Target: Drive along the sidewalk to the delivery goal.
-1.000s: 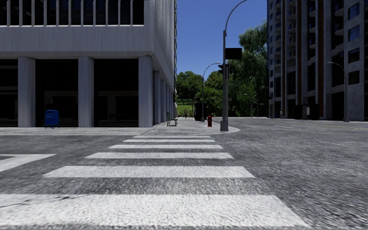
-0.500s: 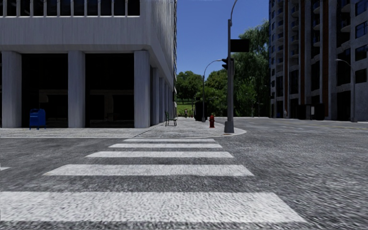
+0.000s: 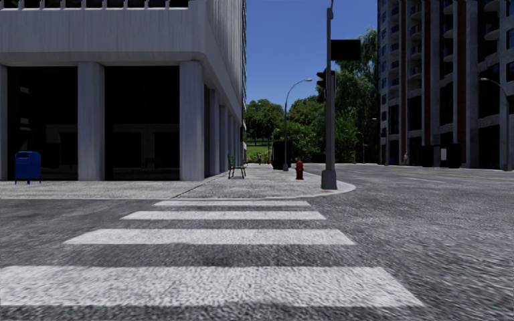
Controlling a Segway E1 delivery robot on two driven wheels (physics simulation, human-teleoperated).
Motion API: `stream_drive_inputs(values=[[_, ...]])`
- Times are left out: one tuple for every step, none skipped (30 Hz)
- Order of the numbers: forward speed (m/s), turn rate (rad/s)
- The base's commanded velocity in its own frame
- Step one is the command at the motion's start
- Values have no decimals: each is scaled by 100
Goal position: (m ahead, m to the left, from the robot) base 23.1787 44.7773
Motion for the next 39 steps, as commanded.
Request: stream_drive_inputs(values=[[200, 0], [200, 0], [200, 0], [200, 0], [200, 0], [200, 0], [200, 0], [200, 0], [200, 0], [200, 0], [200, 0], [200, 0], [200, 0], [200, 0], [200, 0], [200, 0], [200, 0], [200, 0], [200, 0], [200, 0], [200, 0], [200, 0], [200, 0], [200, 0], [200, 0], [200, 0], [200, 0], [200, 0], [200, 0], [200, 0], [200, 0], [200, 0], [200, 0], [196, 0], [190, 0], [186, 0], [186, 0], [185, 0], [182, 0]])
